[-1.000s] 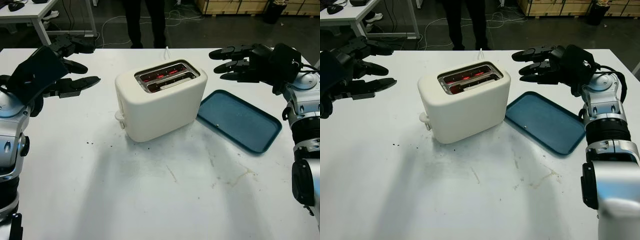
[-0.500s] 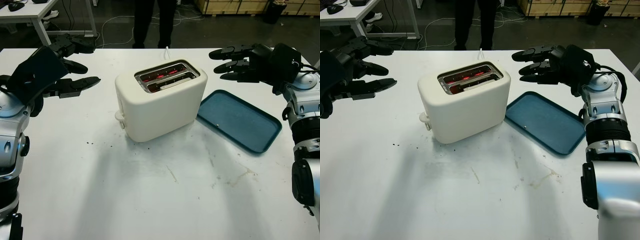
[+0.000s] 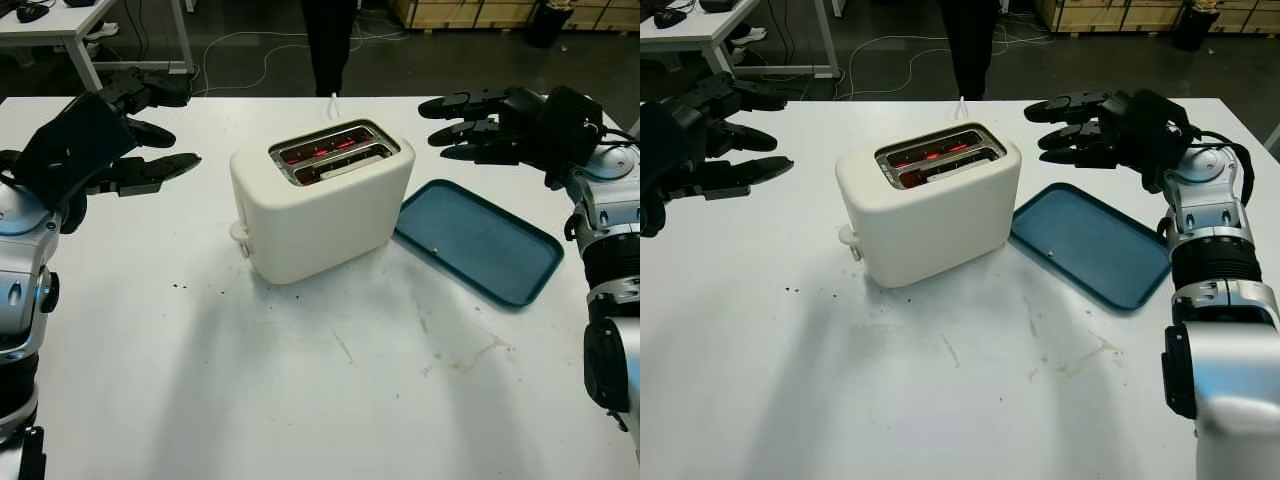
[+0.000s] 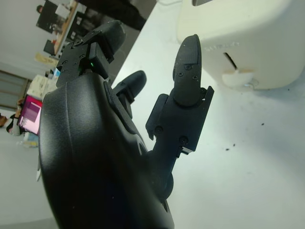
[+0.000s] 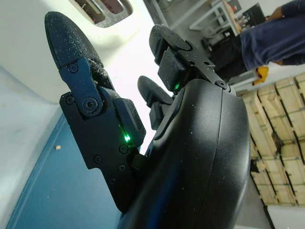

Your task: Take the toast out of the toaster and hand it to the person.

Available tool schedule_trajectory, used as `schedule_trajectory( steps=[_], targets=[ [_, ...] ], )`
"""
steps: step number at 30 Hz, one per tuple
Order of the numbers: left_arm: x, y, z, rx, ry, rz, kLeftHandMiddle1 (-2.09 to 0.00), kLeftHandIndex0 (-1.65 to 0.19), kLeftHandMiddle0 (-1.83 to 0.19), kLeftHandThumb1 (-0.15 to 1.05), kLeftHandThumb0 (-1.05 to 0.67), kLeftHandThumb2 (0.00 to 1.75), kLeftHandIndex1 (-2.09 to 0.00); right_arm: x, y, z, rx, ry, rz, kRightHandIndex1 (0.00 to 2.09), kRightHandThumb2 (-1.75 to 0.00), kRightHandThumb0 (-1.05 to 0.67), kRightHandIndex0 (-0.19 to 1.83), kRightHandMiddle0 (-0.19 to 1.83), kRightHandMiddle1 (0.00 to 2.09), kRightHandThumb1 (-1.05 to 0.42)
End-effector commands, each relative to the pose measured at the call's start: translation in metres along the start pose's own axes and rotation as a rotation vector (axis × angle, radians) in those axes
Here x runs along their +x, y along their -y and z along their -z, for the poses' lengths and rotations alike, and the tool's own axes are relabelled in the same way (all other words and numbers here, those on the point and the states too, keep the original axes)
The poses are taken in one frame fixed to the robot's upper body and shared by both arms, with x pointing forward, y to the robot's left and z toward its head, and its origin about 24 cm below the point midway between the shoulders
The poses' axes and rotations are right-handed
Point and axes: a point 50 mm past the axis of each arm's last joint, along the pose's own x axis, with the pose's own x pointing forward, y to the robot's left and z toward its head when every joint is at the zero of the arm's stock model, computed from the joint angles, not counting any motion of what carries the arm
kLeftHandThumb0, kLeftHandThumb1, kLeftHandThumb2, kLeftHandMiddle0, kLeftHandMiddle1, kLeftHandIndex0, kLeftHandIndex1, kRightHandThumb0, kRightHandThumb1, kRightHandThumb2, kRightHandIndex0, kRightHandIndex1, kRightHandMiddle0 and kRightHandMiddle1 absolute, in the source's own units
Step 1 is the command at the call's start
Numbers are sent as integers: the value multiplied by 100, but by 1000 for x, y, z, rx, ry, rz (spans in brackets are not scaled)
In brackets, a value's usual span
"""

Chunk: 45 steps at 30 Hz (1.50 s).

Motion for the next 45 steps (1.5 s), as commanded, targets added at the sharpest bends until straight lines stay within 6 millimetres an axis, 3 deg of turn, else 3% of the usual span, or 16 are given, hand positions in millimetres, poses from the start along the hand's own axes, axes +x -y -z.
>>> schedule_trajectory(
  steps=[1,45],
  targets=[
    [0,-2,-4,0,23,-11,-110,0,0,75,-33,40,-86,1,2,-5,-2,26,12,61,0,-91,36,62,0,-80],
    [0,-2,-4,-2,19,-10,-107,0,0,77,-34,38,-84,1,1,-5,4,21,7,62,0,-86,35,61,0,-79]
  ],
)
